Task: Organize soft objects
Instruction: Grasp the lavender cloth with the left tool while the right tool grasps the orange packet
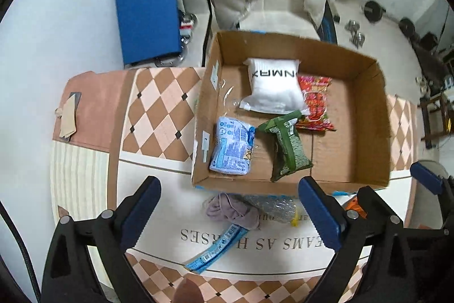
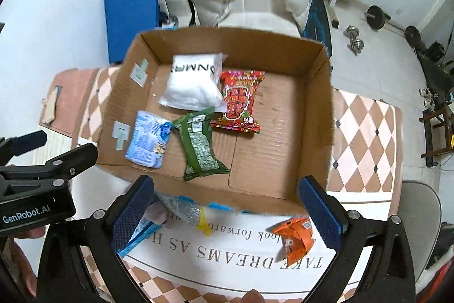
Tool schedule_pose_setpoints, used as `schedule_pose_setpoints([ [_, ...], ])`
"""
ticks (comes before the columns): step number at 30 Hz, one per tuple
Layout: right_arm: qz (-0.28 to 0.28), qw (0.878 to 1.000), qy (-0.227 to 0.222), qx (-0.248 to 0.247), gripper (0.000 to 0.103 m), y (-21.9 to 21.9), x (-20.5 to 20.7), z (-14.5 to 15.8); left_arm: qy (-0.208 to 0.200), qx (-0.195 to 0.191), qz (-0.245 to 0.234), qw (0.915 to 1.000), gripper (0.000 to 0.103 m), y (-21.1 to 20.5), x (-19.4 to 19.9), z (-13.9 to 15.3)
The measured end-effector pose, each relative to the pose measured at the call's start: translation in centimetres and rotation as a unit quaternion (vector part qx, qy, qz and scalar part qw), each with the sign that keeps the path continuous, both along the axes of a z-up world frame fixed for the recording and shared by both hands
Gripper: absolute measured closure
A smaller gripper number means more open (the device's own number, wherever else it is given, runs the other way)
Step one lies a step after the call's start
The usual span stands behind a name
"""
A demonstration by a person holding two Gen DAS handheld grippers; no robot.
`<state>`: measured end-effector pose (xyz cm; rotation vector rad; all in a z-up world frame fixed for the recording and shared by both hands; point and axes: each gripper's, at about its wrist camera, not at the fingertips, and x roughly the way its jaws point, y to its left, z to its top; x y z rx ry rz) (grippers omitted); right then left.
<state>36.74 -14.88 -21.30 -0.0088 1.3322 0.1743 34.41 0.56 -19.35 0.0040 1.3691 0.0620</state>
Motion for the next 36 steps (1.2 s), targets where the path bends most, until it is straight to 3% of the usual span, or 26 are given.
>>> schedule_pose_setpoints([
  [6,-0.007,0.999,-0.030,0.024,0.000,-0.5,-3.0,3.1,-0.008,-0.030,0.047,0.9984,0.004,1.3,-3.0,0.9],
  [10,-0.031,0.998,-0.033,0.037,0.000,-2.4,-5.2,3.2,0.045,-0.056,0.096,0.9928,0.004,2.8,-4.7,-4.0],
  [14,-0.086,0.994,0.003,0.064,0.000,-6.5,-7.5,0.2,0.113,-0.109,0.141,0.9775,0.008,4.4,-5.7,-11.3],
  [17,-0.129,0.988,0.045,0.066,0.000,-9.7,-9.0,-3.4,0.148,-0.119,0.164,0.9679,0.009,4.7,-6.2,-15.6],
  [21,-0.172,0.980,0.078,0.053,0.000,-13.1,-10.2,-8.1,0.171,-0.131,0.184,0.9590,0.009,4.8,-6.4,-19.1],
  [25,-0.171,0.980,0.100,0.031,0.000,-14.3,-9.9,-11.8,0.184,-0.134,0.193,0.9544,0.009,4.5,-6.1,-21.5],
  [29,-0.134,0.985,0.110,-0.001,0.000,-13.8,-8.9,-14.6,0.187,-0.128,0.189,0.9555,0.009,4.1,-5.7,-23.0],
  [36,-0.064,0.987,0.139,-0.046,0.003,-12.3,-7.7,-18.5,0.167,-0.060,0.134,0.9750,0.009,3.1,-5.6,-22.9],
])
